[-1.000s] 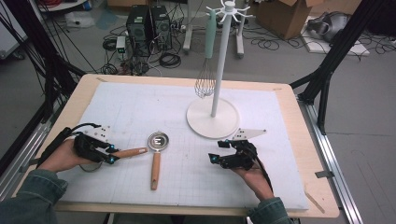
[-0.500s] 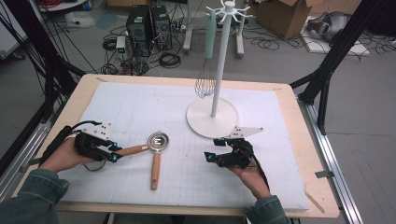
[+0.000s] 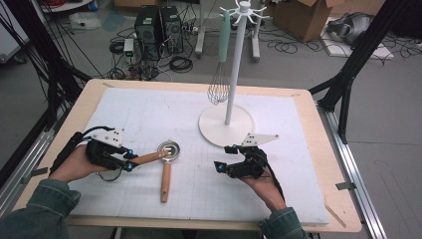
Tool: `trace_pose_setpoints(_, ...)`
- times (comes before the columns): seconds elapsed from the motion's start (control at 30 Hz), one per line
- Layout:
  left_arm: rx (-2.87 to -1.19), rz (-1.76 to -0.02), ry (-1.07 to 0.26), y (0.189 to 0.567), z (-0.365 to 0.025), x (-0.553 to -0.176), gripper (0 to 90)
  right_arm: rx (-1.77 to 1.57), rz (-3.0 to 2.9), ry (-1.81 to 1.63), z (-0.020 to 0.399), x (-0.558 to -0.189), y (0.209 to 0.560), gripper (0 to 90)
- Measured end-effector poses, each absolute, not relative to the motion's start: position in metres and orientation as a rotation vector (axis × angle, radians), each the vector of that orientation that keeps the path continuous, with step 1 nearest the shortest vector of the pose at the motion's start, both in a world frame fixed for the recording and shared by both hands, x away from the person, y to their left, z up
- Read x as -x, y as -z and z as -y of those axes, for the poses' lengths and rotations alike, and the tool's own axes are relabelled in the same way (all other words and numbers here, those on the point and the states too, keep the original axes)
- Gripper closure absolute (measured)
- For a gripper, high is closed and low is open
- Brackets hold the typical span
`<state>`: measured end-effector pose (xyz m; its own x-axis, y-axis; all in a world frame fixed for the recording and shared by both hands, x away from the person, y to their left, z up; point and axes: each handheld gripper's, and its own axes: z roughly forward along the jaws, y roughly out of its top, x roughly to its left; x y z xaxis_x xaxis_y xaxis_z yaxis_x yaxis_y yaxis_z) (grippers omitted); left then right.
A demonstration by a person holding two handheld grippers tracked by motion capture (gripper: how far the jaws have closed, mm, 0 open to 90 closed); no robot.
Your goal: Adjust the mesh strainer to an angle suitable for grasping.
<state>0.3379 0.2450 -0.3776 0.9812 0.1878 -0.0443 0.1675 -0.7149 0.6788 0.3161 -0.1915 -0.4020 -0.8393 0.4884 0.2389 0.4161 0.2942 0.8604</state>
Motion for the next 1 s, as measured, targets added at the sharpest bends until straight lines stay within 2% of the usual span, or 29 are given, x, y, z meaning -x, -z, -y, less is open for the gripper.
trace_pose_setpoints(1.0,-2.301,-0.191,0.015,0.369,-0.191,-0.342,70.2,-0.79,-2.48,-1.668,0.164,-0.319,0.388,23.5)
